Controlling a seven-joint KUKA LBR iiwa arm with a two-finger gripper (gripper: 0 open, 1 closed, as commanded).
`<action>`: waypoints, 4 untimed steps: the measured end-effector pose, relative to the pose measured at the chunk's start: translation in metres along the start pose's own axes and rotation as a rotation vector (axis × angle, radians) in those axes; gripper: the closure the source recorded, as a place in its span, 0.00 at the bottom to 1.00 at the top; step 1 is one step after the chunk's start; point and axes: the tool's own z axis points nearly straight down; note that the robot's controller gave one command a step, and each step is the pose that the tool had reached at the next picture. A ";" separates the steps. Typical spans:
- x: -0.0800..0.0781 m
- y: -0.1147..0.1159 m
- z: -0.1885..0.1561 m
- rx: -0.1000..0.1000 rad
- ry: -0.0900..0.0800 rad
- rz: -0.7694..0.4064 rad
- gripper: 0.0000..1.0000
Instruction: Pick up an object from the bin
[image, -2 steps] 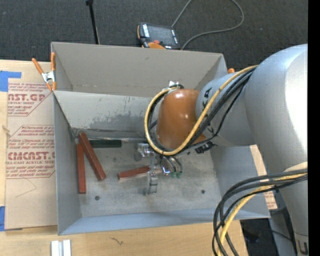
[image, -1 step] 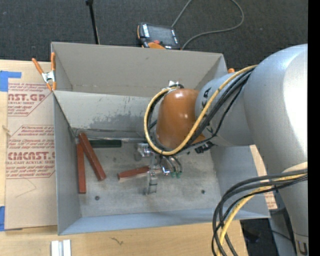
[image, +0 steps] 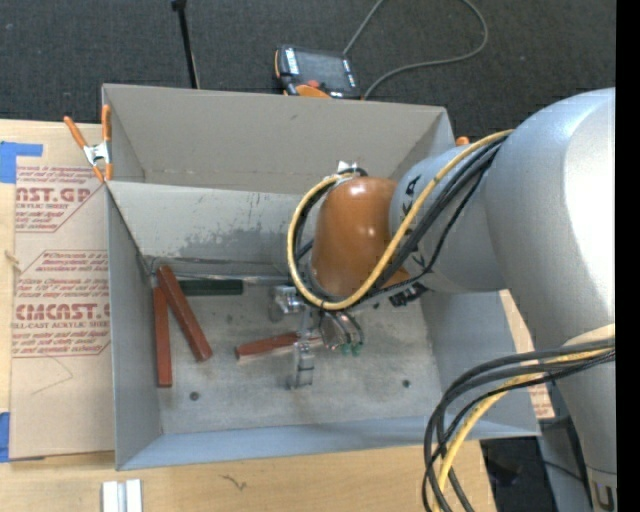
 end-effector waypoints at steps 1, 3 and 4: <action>0.000 0.001 0.000 0.000 0.000 0.000 0.00; -0.003 0.001 -0.055 0.001 -0.004 0.000 1.00; -0.003 0.001 -0.057 0.000 0.000 0.000 1.00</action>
Offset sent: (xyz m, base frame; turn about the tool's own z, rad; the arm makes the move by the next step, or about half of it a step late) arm 0.0000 0.0000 0.0000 0.0000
